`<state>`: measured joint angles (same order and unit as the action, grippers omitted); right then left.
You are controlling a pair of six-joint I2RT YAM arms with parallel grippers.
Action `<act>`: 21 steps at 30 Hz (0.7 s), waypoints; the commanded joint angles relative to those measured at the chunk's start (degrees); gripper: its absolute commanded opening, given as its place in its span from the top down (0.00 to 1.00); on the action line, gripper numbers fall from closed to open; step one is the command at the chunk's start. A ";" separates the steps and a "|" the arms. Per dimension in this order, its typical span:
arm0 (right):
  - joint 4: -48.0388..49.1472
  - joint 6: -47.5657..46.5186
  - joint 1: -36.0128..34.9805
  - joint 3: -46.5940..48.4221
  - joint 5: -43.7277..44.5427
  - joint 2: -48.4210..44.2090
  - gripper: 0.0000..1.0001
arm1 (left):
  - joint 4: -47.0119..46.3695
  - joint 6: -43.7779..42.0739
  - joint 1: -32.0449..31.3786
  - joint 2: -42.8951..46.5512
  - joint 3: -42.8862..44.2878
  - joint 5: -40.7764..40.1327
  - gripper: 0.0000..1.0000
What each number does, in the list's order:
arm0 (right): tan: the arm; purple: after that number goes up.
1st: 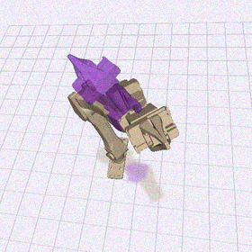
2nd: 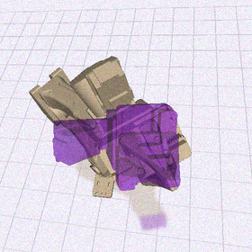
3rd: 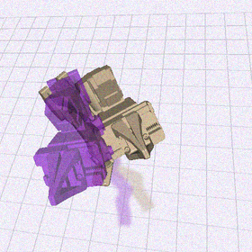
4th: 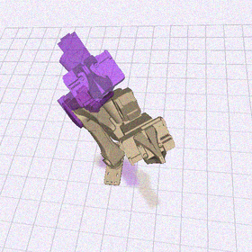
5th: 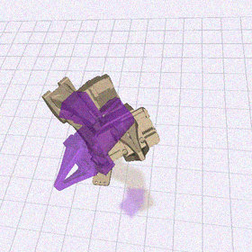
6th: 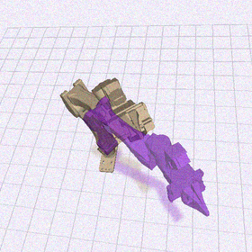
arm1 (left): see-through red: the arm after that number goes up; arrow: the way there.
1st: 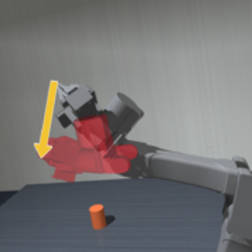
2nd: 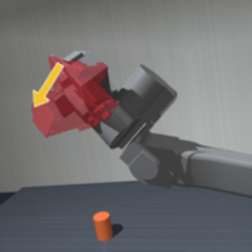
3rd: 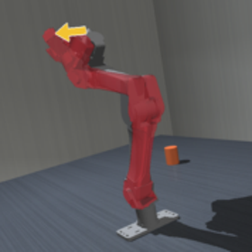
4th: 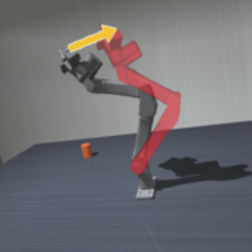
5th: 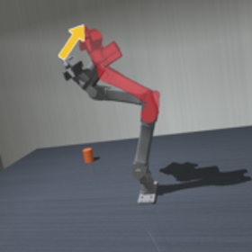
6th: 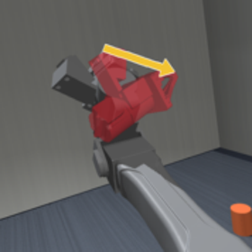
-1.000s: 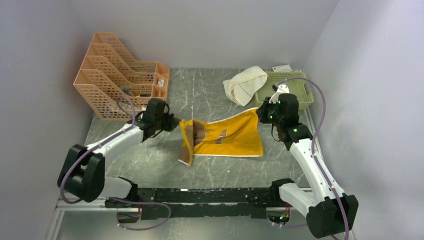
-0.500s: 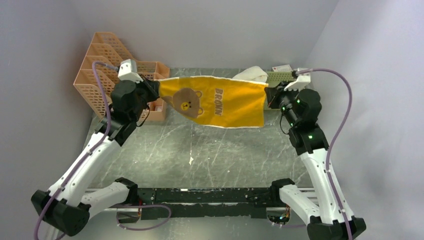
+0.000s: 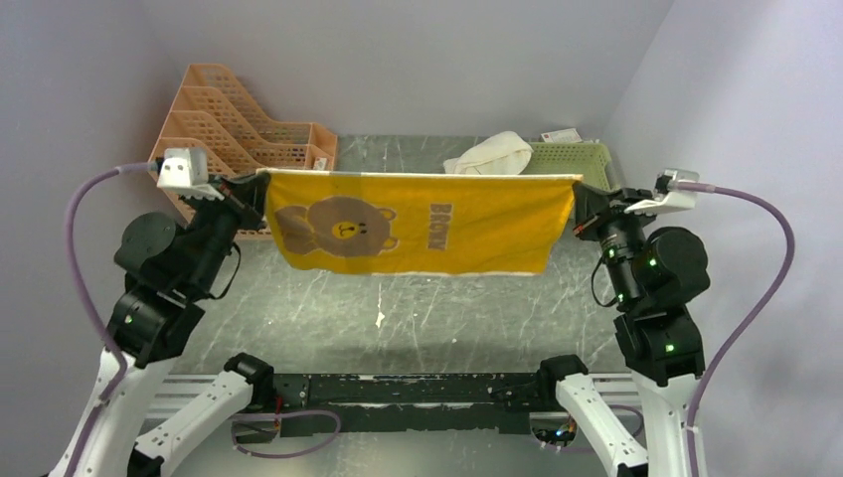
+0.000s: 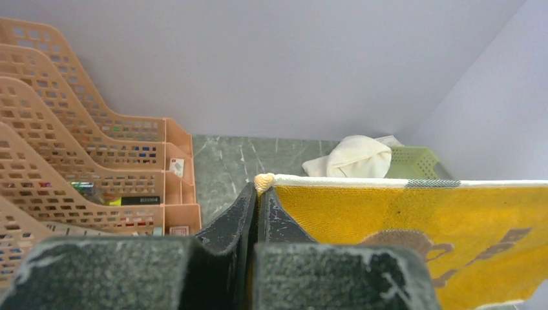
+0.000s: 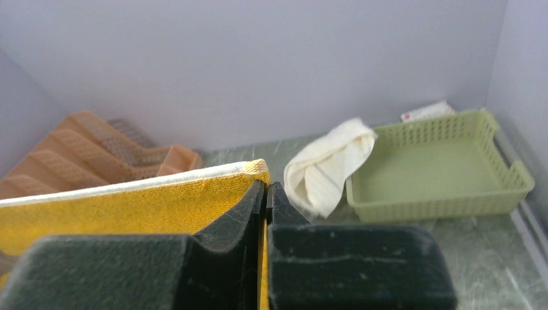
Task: Roll the towels
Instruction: Flatten out the towel at the center of the board.
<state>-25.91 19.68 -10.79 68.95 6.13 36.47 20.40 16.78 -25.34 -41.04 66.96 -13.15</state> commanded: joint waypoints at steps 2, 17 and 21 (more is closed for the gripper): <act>-7.87 2.79 0.58 -6.56 -2.68 0.68 1.00 | 11.86 0.62 0.12 -0.28 0.09 -2.56 0.93; 6.83 10.63 3.22 -26.91 -3.96 20.86 1.00 | 9.16 7.46 2.22 -23.18 -16.17 -1.00 0.93; 11.09 11.74 6.26 -28.43 -6.38 27.16 1.00 | 5.27 6.76 4.09 -29.76 -16.73 1.33 0.93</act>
<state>-21.85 29.63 -7.16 41.39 0.78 59.77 31.27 23.16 -22.94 -66.85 50.26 -14.20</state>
